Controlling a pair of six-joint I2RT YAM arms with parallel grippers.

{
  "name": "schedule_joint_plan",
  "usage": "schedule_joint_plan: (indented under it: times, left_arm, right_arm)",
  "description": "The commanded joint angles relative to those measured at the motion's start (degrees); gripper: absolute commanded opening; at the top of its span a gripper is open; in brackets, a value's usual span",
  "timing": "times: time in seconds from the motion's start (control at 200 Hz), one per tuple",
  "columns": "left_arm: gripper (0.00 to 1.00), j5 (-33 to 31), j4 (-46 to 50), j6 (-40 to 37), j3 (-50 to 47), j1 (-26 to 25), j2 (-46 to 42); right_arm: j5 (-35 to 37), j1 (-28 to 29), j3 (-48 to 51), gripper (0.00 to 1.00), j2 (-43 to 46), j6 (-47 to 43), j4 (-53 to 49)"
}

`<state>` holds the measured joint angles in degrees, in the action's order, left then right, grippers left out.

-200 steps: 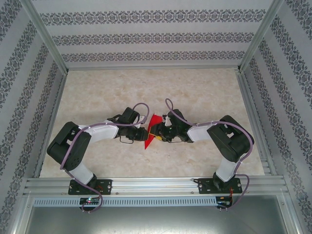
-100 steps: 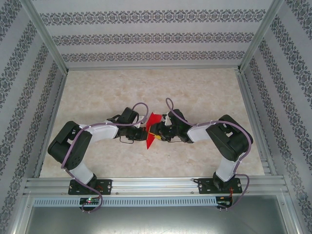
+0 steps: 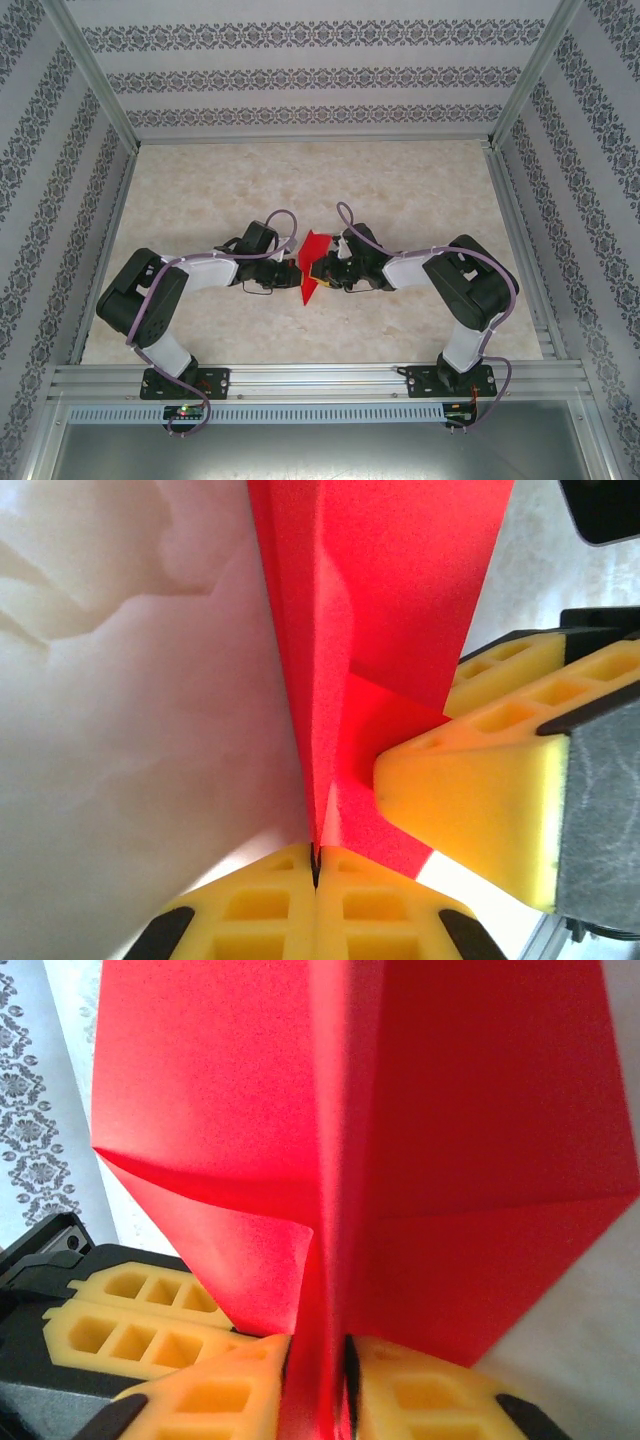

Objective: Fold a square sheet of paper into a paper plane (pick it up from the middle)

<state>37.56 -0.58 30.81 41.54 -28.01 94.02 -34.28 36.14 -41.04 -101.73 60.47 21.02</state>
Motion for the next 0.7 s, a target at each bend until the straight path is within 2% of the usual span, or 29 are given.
schedule_joint_plan:
  times: [0.0,0.09,0.18,0.29,0.485,0.694]
  left_arm:
    - [0.05,2.7,-3.8,1.8,-0.9,1.0,-1.5]
    - [0.05,3.1,-4.4,2.2,-1.3,1.3,-1.5]
    - [0.06,3.6,-5.4,3.1,-2.0,2.1,-2.1]
    - [0.2,3.6,-5.1,3.1,-2.1,2.8,-2.8]
    - [0.35,3.2,-3.5,2.4,-2.9,4.1,-5.0]
    - [0.44,2.9,-1.4,1.6,-3.7,4.9,-7.1]
  right_arm:
    - [1.0,0.4,-2.3,0.17,-0.4,-2.7,-2.3]
    - [1.4,0.5,-3.4,0.11,0.0,-3.8,-4.3]
    - [3.3,0.5,-5.2,0.06,1.4,-7.6,-11.0]
    - [7.2,0.5,-9.0,0.01,3.2,-14.1,-22.3]
    - [21.7,1.2,-22.7,0.0,3.2,-28.5,-50.9]
    - [27.9,1.5,-33.6,0.02,-4.2,-34.8,-63.5]
